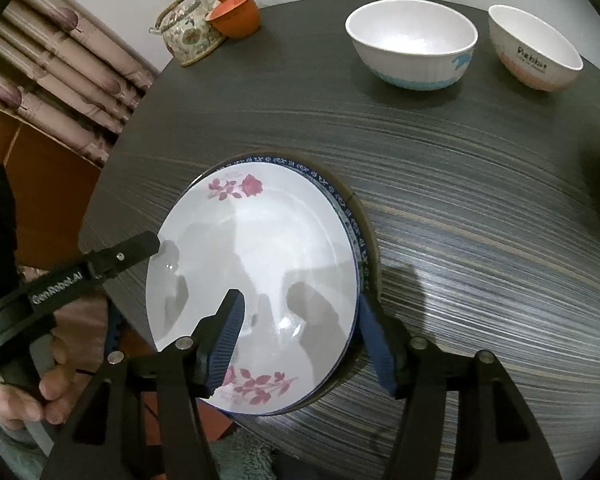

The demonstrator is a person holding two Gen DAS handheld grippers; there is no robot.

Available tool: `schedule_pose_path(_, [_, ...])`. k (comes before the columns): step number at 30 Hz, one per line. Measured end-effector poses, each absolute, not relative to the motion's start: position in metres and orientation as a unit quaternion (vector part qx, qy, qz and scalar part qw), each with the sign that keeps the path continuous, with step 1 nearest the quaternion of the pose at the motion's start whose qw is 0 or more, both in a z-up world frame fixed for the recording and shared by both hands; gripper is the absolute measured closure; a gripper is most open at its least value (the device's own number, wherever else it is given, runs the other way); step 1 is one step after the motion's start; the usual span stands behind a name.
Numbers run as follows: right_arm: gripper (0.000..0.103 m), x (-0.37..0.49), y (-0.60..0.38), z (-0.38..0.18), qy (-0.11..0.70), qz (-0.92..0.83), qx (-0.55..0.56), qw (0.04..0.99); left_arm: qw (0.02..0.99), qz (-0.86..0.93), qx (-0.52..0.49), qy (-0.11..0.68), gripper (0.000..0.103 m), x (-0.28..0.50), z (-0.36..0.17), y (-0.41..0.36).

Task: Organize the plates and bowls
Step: 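Open both tools and withdraw from the plate stack, then move both tools toward the large pink-rimmed white bowl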

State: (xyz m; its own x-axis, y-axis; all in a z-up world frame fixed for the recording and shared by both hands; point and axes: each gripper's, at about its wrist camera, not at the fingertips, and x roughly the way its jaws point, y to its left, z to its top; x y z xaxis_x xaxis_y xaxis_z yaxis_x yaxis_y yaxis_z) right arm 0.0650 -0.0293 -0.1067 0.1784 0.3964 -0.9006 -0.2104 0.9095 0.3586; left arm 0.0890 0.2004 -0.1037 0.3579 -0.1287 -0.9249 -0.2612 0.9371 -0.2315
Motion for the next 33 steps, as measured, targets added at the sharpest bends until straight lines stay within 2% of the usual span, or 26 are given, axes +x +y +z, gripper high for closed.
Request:
schedule_pose_path(9, [0.044,0.056,-0.055,-0.097,0.597,0.184,0.093,0.775,0.807,0.047,-0.140,0.571,0.070,0.087,-0.101,0.178])
schedule_pose_path(18, [0.044,0.044,-0.100,-0.094,0.588,0.129,0.088,0.794,0.817,0.032,-0.103,0.566,0.069,0.088,-0.089,0.136])
schedule_pose_path(21, [0.041,0.039,-0.115,-0.089,0.572,0.102,0.066,0.811,0.818,0.023,-0.101,0.566,0.069,0.088,-0.086,0.121])
schedule_pose_path(33, [0.040,0.020,-0.171,-0.083,0.557,0.053,0.075,0.825,0.811,-0.042,-0.070,0.580,0.069,0.079,-0.086,0.025])
